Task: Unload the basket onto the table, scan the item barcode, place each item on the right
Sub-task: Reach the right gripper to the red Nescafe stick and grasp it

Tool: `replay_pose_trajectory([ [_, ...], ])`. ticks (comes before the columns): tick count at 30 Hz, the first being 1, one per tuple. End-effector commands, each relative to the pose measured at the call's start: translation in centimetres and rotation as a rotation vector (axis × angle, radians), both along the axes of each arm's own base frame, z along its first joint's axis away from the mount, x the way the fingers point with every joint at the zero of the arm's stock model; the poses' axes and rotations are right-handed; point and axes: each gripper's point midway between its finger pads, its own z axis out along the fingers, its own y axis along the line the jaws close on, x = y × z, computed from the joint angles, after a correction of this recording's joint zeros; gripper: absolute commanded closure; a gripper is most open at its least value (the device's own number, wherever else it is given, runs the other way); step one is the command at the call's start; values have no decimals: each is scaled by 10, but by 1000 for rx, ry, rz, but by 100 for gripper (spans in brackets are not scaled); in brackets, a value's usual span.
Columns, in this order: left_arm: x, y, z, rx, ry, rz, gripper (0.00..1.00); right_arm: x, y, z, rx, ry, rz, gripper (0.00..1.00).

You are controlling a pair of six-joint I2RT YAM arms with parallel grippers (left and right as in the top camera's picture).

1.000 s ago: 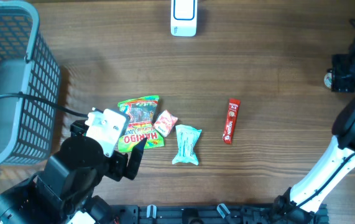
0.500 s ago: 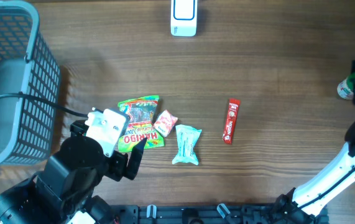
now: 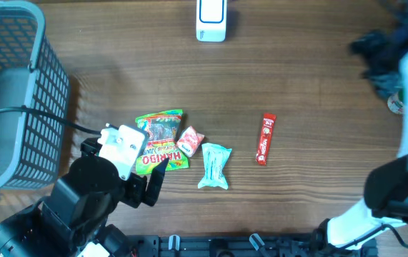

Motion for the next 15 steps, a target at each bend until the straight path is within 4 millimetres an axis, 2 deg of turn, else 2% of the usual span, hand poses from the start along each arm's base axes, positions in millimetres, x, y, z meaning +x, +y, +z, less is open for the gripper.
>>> replay_pose_trajectory([
  [1, 0, 0, 0, 12, -4, -13, 0, -18, 83, -39, -18, 132, 328, 0],
  [4, 0, 0, 0, 12, -4, -13, 0, -37, 126, -61, -57, 195, 462, 0],
  [8, 0, 0, 0, 12, -4, -13, 0, -57, 160, -83, -68, 234, 556, 0],
  [12, 0, 0, 0, 12, -4, -13, 0, -70, 175, -112, -68, 249, 583, 7],
  [15, 0, 0, 0, 12, -4, -13, 0, -87, 175, -143, -65, 279, 601, 19],
])
